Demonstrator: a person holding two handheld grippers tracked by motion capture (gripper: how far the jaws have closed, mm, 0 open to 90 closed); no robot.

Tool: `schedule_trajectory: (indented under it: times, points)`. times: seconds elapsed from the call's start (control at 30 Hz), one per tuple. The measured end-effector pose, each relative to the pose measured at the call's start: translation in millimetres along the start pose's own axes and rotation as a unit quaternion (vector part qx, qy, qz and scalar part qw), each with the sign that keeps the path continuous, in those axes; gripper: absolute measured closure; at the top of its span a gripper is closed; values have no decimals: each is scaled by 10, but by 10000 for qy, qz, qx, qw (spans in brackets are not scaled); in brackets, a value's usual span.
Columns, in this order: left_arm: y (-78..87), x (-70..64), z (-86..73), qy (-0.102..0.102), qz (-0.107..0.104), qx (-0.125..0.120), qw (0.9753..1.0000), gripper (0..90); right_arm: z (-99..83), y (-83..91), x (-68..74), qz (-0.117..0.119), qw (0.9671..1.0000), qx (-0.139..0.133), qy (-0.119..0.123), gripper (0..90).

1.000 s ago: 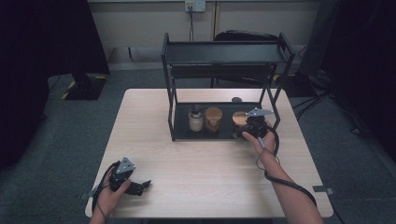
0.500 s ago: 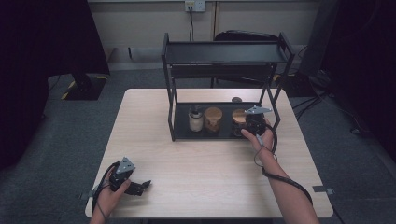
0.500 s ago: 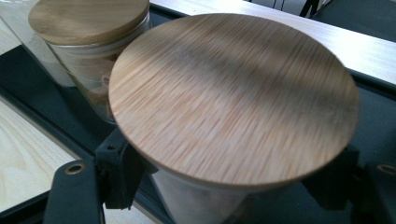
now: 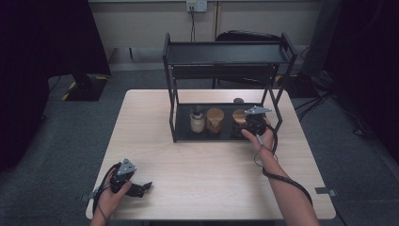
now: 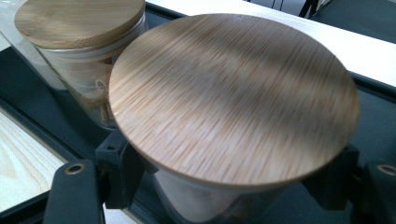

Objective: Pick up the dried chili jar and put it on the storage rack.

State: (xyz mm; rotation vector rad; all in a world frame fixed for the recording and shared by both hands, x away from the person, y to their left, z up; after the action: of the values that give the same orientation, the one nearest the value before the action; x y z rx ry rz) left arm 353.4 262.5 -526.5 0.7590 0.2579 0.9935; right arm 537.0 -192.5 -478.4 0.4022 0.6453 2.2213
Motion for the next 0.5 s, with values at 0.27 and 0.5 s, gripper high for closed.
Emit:
schedule_trajectory:
  times: [0.27,0.5]
  points:
    - [0,0,0,0,0,1,10000,1,11,-27,7,-11,10000,38,21,255]
    - [0,0,0,0,0,0,10000,1,18,-68,14,-16,10000,74,46,255]
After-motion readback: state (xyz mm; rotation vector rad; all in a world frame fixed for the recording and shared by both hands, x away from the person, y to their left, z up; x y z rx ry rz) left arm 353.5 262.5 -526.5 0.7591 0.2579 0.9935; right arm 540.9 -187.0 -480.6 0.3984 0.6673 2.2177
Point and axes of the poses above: each handheld gripper's, and its own axes: y roughly backward along the jaws, z roughly out of its top, x roughly to its left, the point moved 2 cm from there along -y, roughly forward along the jaws, and after that the axes turned 10 degrees about z, right-handed, at the moved point
